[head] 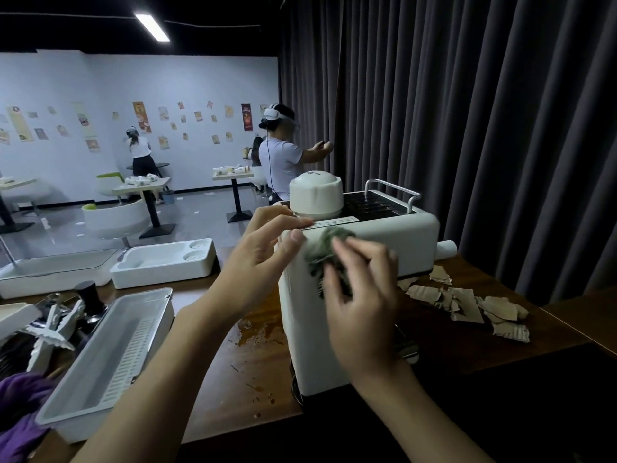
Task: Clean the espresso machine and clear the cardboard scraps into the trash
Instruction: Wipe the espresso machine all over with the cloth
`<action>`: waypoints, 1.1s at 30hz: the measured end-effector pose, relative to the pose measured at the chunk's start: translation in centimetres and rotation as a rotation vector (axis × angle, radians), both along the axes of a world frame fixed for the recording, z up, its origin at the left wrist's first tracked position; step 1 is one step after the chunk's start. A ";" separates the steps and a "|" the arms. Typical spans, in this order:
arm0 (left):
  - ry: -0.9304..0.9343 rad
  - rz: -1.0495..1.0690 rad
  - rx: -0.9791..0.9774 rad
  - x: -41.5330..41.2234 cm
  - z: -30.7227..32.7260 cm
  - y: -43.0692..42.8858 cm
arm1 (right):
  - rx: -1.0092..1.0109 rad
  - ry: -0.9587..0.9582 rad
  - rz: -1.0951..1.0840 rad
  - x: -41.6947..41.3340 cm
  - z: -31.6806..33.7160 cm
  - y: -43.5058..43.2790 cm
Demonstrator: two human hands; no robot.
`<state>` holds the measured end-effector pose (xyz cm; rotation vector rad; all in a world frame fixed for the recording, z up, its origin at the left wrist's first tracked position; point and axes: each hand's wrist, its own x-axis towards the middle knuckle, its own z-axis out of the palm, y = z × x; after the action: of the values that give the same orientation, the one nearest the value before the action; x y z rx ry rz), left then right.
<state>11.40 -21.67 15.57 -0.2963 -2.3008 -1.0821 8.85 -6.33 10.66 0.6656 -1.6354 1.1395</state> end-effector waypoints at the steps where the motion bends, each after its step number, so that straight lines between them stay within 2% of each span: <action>1: 0.013 0.000 -0.009 0.0 -0.1 -0.1 | 0.069 0.037 0.015 0.2 -0.4 -0.2; 4: 0.038 0.028 -0.077 0.3 -0.3 -0.4 | 0.156 0.101 0.029 -0.7 -0.4 0.8; 9: 0.034 0.043 -0.116 0.6 -0.6 -0.4 | -0.145 -0.064 0.005 -0.6 -0.1 0.7; 10: 0.039 0.040 -0.106 0.6 -0.6 -0.4 | -0.123 -0.060 0.018 -0.1 -0.4 -0.1; 13: 0.047 0.037 -0.064 0.7 -0.6 -0.3 | 0.112 0.054 0.058 1.1 -1.6 -1.5; 15: 0.040 0.038 -0.065 0.7 -0.5 -0.2 | 0.171 0.087 0.070 0.5 -1.6 -0.8; 23: 0.010 0.029 -0.067 0.2 -1.0 -0.4 | -0.320 -0.143 -0.084 -3.4 -1.8 3.7; 25: 0.023 0.020 -0.052 0.3 -1.0 -0.2 | -0.272 -0.132 -0.077 -2.6 -2.2 2.9; 29: 0.025 -0.002 -0.042 0.3 -1.0 -0.1 | 0.005 -0.010 -0.003 -2.5 -3.3 3.3; 31: 0.011 0.008 -0.049 0.3 -0.9 -0.2 | -0.039 -0.022 -0.030 -3.8 -2.8 4.7; 33: 0.009 0.014 -0.055 0.4 -1.0 -0.1 | -0.189 -0.092 -0.093 -5.0 -2.0 6.0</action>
<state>11.75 -21.77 14.60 -0.3059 -2.3243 -1.0102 3.84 -0.36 8.65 0.4168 -1.5938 1.2540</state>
